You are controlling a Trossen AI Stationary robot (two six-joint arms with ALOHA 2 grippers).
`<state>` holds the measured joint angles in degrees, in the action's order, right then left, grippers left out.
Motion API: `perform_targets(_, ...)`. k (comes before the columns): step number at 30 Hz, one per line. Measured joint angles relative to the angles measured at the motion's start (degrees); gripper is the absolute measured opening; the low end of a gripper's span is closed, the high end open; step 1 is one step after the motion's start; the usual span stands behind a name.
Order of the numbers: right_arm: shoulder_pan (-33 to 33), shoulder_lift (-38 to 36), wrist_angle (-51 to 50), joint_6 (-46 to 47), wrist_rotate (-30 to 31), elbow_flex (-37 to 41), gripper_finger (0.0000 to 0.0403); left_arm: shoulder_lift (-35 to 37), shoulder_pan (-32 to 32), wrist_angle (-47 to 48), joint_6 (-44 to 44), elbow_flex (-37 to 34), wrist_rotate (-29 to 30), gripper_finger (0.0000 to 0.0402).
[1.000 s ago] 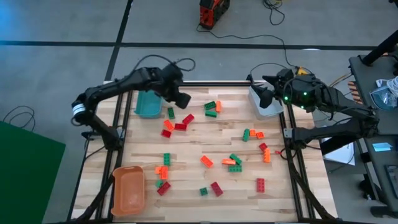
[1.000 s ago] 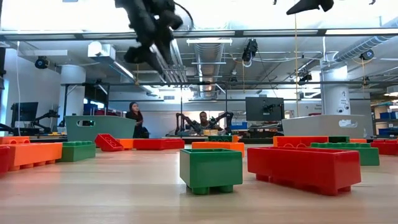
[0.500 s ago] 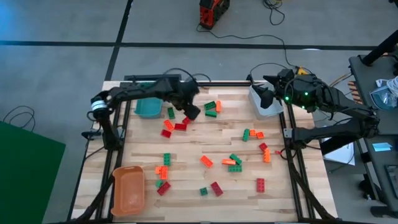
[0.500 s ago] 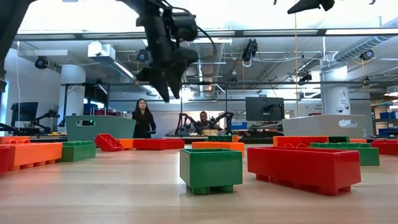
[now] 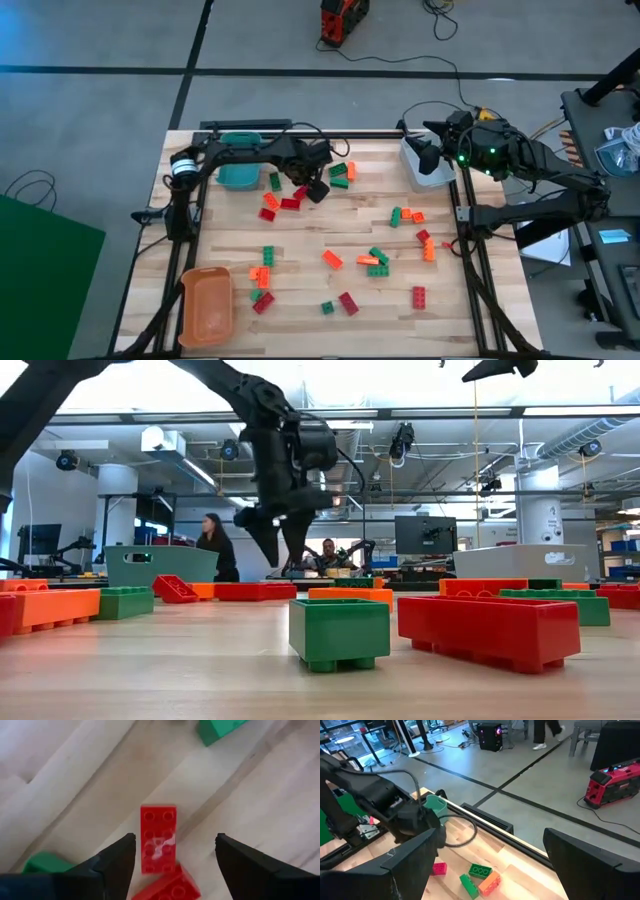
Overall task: Sort blocks
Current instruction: Put the red game piece into the orange bin
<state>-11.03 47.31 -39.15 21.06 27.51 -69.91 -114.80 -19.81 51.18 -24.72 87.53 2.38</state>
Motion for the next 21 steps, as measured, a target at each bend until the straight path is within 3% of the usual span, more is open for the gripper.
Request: perform_targets(21, 0.0, 0.0, 0.0, 0.4, 0.0, 0.0, 0.0354, -7.3, 0.2, -2.1, 5.6, -0.2, 2.7, 0.0245)
